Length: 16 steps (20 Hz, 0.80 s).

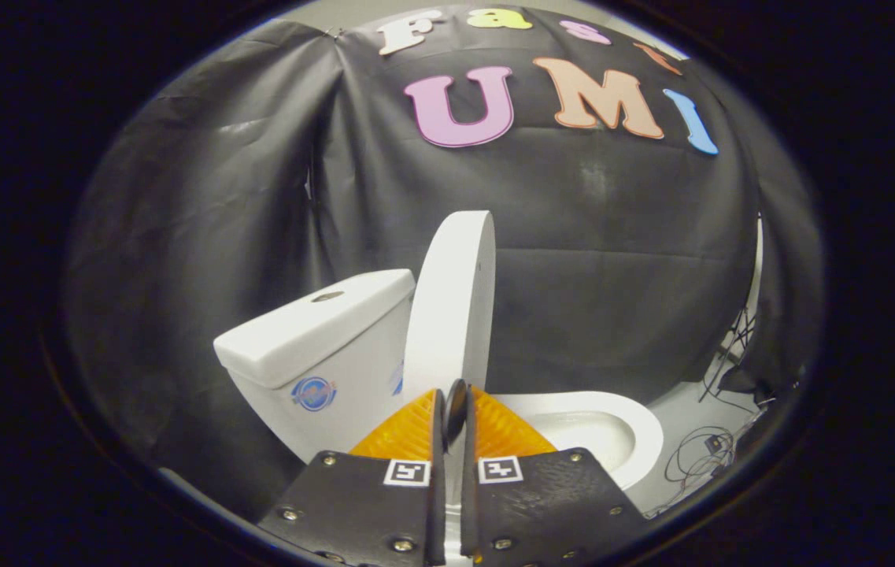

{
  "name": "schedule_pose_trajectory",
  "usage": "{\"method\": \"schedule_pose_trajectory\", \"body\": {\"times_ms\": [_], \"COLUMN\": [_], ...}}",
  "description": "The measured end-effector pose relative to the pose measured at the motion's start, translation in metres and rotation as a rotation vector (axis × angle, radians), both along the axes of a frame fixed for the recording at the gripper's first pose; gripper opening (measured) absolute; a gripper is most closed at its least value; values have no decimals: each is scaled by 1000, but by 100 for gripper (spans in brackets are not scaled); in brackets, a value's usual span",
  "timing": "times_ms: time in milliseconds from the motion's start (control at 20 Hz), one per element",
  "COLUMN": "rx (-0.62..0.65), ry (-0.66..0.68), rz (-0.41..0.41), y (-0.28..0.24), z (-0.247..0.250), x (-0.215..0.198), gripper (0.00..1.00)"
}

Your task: Open the toilet lid.

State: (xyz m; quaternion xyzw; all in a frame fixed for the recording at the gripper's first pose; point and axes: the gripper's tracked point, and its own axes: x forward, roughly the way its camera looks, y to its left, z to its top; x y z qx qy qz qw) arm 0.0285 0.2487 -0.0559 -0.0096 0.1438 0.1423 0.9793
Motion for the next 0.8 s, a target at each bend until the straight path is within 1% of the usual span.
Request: {"method": "schedule_pose_trajectory", "body": {"times_ms": [200, 400, 500, 650, 800], "rx": [6, 70, 59, 42, 20], "ry": [-19, -8, -19, -39, -56], "rz": [18, 26, 30, 23, 42], "y": [14, 22, 41, 49, 65], "z": [0, -3, -1, -3, -7], "x": [-1, -2, -1, -3, -3], "gripper": [8, 8, 8, 8, 8]}}
